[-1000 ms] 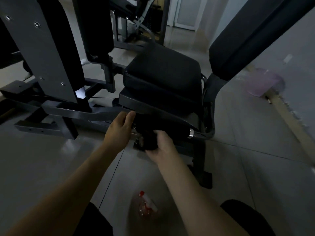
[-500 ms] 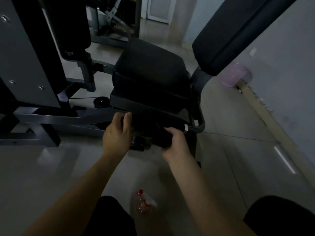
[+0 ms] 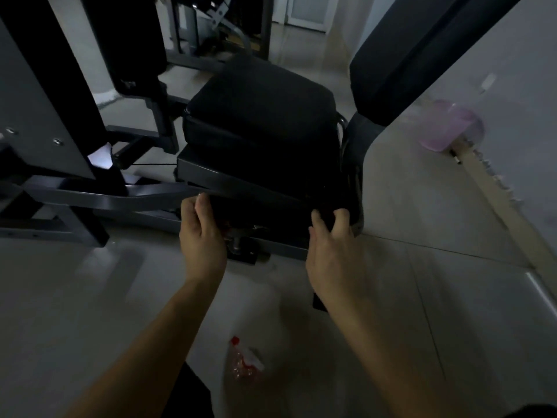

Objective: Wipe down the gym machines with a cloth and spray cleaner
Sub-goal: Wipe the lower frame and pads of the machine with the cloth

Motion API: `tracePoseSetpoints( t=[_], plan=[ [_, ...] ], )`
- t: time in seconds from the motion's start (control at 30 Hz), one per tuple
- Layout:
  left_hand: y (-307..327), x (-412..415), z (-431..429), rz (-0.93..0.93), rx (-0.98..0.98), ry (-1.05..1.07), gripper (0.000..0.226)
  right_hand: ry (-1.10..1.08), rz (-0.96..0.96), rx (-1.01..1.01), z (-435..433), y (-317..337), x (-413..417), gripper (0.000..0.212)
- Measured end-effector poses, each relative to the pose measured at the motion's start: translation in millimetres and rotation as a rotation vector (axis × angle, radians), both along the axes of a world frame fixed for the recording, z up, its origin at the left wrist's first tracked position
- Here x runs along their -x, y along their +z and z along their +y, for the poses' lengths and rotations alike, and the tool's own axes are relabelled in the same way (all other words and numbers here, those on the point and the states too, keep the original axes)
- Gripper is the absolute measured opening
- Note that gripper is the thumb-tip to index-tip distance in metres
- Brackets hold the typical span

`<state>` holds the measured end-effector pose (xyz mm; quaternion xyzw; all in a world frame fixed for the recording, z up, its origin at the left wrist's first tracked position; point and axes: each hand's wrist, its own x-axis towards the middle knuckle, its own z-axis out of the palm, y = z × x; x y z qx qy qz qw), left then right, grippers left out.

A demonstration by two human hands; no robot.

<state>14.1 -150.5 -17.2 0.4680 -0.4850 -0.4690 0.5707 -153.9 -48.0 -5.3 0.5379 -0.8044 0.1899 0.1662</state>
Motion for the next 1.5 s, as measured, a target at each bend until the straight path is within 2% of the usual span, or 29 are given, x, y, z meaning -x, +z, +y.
tracePoseSetpoints(
  t=[0.07, 0.17, 0.3, 0.37, 0.4, 0.47, 0.53, 0.6, 0.63, 0.7, 0.77, 0.8, 0.87, 0.97, 1.03, 1.07, 1.13, 1.2, 1.23, 1.27, 1.33, 1.37, 1.4, 1.43, 1.5],
  plan=[
    [-2, 5, 0, -0.033, 0.008, 0.038, 0.030, 0.071, 0.004, 0.028, 13, -5, 6, 0.043],
    [3, 15, 2, -0.023, -0.010, 0.119, 0.033, 0.184, -0.096, 0.009, -11, 14, 19, 0.017],
    [10, 17, 8, -0.126, -0.046, 0.191, 0.034, 0.308, -0.099, -0.099, -23, 27, 31, 0.004],
    [18, 17, 13, -0.131, -0.107, 0.214, 0.036, 0.416, -0.139, -0.189, -6, 28, 45, 0.010],
    [22, 16, 16, -0.125, -0.142, 0.237, 0.036, 0.479, -0.198, -0.222, 0, 35, 56, 0.016],
    [28, 18, 27, -0.120, -0.191, 0.306, 0.033, 0.591, -0.445, -0.257, -4, 62, 82, 0.025],
    [31, 25, 47, -0.148, -0.196, 0.425, 0.026, 0.681, -0.609, -0.326, -21, 97, 111, 0.023],
    [37, 37, 73, -0.285, -0.126, 0.559, 0.010, 0.809, -0.643, -0.473, -38, 131, 134, 0.033],
    [42, 43, 81, -0.367, -0.073, 0.542, 0.007, 0.867, -0.665, -0.545, -47, 144, 138, 0.042],
    [59, 60, 92, -0.511, 0.013, 0.380, 0.012, 0.992, -0.669, -0.620, -61, 163, 139, 0.057],
    [79, 82, 89, -0.637, 0.062, 0.175, 0.031, 1.090, -0.612, -0.636, -74, 171, 131, 0.065],
    [86, 93, 84, -0.681, 0.074, 0.088, 0.041, 1.127, -0.574, -0.644, -82, 170, 126, 0.069],
    [90, 112, 69, -0.744, 0.027, 0.010, 0.046, 1.175, -0.511, -0.648, -91, 165, 115, 0.075],
    [88, 120, 47, -0.929, -0.022, 0.208, 0.020, 1.159, -0.387, -0.444, -101, 157, 110, 0.067],
    [83, 113, 36, -1.024, 0.008, 0.378, 0.018, 1.053, -0.247, -0.302, -108, 150, 117, 0.052],
    [80, 109, 31, -1.118, 0.013, 0.403, 0.021, 0.971, -0.176, -0.321, -111, 147, 122, 0.044],
    [78, 106, 23, -1.391, -0.052, 0.320, 0.024, 0.847, -0.122, -0.489, -116, 142, 129, 0.034],
    [84, 104, 18, -1.547, -0.109, 0.162, 0.033, 0.831, -0.230, -0.534, -119, 138, 130, 0.027],
    [88, 101, 19, -1.529, -0.119, 0.116, 0.043, 0.848, -0.289, -0.478, -121, 137, 128, 0.022],
    [89, 97, 25, -1.427, -0.108, 0.128, 0.048, 0.873, -0.315, -0.417, -121, 136, 123, 0.017],
    [79, 87, 43, -1.052, 0.006, 0.353, 0.033, 0.919, -0.301, -0.354, -118, 133, 112, 0.012],
    [67, 83, 56, -0.885, 0.027, 0.502, 0.017, 0.944, -0.269, -0.336, -114, 130, 107, 0.019],
    [52, 83, 69, -0.758, -0.045, 0.580, 0.007, 0.969, -0.208, -0.327, -110, 125, 103, 0.025],
    [38, 85, 77, -0.625, -0.181, 0.554, 0.008, 0.984, -0.107, -0.324, -105, 118, 100, 0.029],
    [16, 94, 77, -0.276, -0.483, 0.292, 0.019, 0.973, 0.128, -0.373, -97, 105, 94, 0.028]
  ],
)
